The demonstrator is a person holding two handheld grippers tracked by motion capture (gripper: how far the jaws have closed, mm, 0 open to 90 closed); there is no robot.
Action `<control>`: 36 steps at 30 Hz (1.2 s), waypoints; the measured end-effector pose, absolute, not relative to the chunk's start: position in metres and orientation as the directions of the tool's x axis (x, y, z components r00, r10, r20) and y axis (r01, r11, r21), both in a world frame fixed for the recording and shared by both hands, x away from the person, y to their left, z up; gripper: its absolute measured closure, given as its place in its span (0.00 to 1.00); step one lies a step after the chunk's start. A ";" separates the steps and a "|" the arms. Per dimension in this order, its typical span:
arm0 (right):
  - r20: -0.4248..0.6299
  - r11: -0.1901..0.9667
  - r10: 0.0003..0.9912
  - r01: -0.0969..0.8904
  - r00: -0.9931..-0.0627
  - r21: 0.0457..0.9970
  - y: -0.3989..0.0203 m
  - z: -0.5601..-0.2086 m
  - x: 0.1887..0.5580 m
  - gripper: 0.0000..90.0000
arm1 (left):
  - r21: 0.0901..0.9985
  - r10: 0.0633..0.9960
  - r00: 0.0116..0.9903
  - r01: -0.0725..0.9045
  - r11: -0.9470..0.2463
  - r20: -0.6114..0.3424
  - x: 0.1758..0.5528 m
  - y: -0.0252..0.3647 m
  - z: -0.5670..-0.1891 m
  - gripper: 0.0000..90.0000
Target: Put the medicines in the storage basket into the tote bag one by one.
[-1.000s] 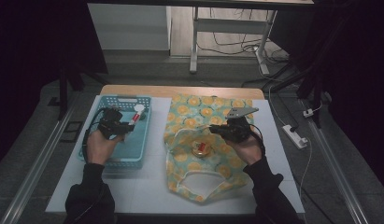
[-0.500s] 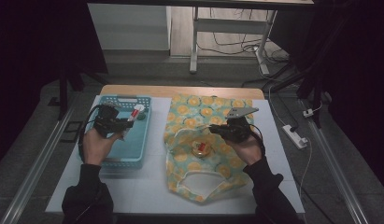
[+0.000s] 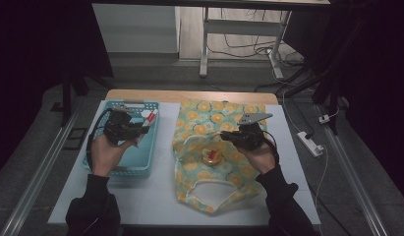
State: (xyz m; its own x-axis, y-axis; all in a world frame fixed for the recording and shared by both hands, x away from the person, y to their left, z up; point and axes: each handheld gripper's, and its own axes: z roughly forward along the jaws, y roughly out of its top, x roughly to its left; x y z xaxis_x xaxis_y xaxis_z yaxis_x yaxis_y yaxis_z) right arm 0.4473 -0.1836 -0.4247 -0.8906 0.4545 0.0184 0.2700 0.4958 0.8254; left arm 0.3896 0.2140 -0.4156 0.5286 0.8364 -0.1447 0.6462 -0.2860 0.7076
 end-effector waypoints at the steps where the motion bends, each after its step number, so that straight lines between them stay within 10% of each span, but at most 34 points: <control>1: 0.019 0.496 0.454 0.270 -0.891 0.825 -0.183 -0.425 0.447 1.00 | 0.709 0.833 0.534 0.643 -0.289 -0.146 0.389 0.212 -0.415 0.80; 36: 0.017 0.490 0.468 0.276 -0.883 0.827 -0.185 -0.424 0.448 1.00 | 0.612 0.576 0.798 0.548 -0.571 -0.177 0.375 0.081 -0.434 0.80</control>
